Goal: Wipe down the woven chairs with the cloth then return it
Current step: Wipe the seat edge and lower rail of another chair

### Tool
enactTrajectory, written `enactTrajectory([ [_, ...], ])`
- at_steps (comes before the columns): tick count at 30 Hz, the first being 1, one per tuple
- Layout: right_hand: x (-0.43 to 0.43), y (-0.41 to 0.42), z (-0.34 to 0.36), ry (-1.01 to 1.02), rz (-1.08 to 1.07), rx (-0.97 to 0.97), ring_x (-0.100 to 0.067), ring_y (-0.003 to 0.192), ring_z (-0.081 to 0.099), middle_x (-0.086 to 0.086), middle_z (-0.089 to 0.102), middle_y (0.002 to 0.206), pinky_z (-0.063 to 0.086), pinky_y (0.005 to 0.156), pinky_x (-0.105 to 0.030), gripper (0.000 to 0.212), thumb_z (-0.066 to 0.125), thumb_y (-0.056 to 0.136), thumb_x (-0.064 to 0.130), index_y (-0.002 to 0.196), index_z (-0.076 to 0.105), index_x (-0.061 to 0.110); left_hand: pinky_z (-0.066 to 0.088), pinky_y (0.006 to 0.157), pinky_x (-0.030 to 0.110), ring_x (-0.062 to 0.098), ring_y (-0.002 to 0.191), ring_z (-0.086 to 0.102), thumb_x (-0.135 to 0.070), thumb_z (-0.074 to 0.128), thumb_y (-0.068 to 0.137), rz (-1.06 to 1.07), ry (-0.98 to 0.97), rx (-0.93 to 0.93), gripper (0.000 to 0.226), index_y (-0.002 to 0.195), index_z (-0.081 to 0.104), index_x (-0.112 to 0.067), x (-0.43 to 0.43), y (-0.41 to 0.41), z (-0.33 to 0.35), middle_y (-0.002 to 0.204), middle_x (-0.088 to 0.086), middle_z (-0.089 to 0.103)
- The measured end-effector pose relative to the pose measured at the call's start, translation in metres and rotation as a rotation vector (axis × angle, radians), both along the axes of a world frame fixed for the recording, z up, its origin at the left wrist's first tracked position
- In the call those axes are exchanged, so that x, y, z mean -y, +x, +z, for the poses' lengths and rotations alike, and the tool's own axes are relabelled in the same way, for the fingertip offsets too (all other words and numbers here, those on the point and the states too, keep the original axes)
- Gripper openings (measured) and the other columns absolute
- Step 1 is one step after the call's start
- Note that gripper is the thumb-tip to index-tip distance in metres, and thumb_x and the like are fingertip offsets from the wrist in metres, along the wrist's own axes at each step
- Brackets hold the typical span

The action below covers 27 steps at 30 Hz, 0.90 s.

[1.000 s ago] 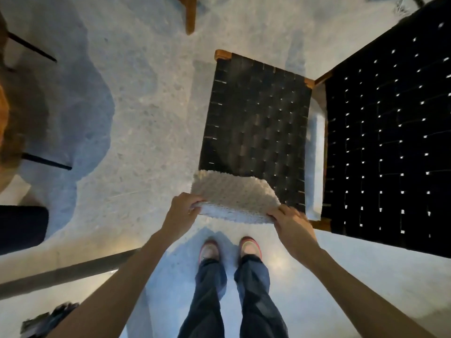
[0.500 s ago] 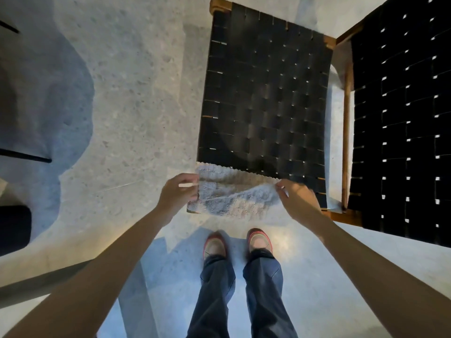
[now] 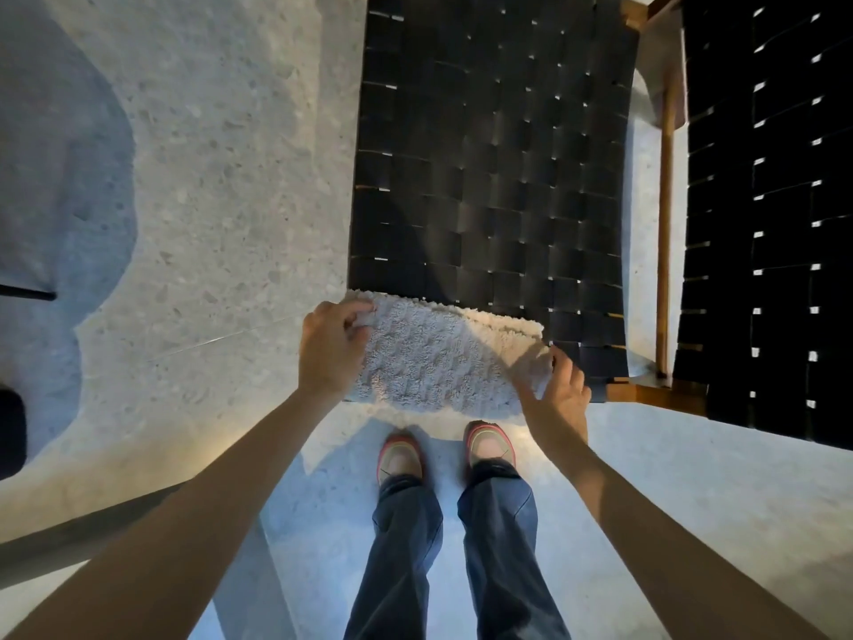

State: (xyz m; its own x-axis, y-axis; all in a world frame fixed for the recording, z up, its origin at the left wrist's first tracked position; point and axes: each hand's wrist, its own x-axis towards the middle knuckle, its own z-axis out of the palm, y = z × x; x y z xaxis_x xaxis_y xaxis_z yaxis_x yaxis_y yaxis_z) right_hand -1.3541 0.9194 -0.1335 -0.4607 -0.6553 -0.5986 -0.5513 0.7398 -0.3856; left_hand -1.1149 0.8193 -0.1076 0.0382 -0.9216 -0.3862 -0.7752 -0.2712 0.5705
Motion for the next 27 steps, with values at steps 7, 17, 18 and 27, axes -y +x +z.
enactTrajectory([
  [7, 0.013, -0.009, -0.020, 0.165, -0.305, 0.106, -0.034, 0.122, 0.036, -0.015, 0.043, 0.133, 0.039, 0.101, -0.041, 0.049, 0.064, 0.088, 0.037, 0.127, 0.055, 0.008, 0.044, 0.089, 0.031, 0.024, 0.101, 0.052, -0.010, 0.066, 0.085, 0.263, 0.077, -0.101, 0.049, 0.130, 0.046, -0.011, -0.008, -0.004, -0.004, 0.124, 0.017, 0.043],
  [17, 0.016, 0.001, 0.036, -0.359, -0.183, 0.120, 0.003, 0.070, 0.056, 0.022, 0.052, 0.082, 0.046, 0.057, -0.004, 0.033, 0.072, 0.083, 0.030, 0.100, 0.045, 0.021, 0.045, 0.070, 0.032, 0.020, 0.084, 0.057, -0.022, 0.063, 0.090, 0.327, 0.180, -0.314, 0.018, 0.103, 0.059, -0.011, -0.017, -0.001, 0.026, 0.090, -0.001, 0.057],
  [18, 0.017, 0.006, 0.047, -0.417, -0.147, 0.123, 0.003, 0.070, 0.057, 0.023, 0.052, 0.083, 0.044, 0.057, -0.002, 0.032, 0.072, 0.083, 0.029, 0.100, 0.046, 0.022, 0.046, 0.067, 0.031, 0.018, 0.083, 0.058, -0.023, 0.063, 0.090, 0.321, 0.194, -0.357, 0.013, 0.099, 0.059, -0.015, -0.020, -0.002, 0.030, 0.088, -0.003, 0.057],
  [27, 0.026, 0.107, 0.072, -0.333, 0.091, 0.575, 0.010, 0.070, 0.060, 0.025, 0.057, 0.092, 0.049, 0.057, -0.012, 0.043, 0.062, 0.092, 0.020, 0.128, 0.040, 0.025, 0.052, 0.089, 0.038, 0.024, 0.097, 0.062, -0.016, 0.058, 0.094, 0.473, 0.415, -0.545, 0.016, 0.108, 0.063, -0.012, -0.029, 0.004, 0.037, 0.103, 0.005, 0.064],
])
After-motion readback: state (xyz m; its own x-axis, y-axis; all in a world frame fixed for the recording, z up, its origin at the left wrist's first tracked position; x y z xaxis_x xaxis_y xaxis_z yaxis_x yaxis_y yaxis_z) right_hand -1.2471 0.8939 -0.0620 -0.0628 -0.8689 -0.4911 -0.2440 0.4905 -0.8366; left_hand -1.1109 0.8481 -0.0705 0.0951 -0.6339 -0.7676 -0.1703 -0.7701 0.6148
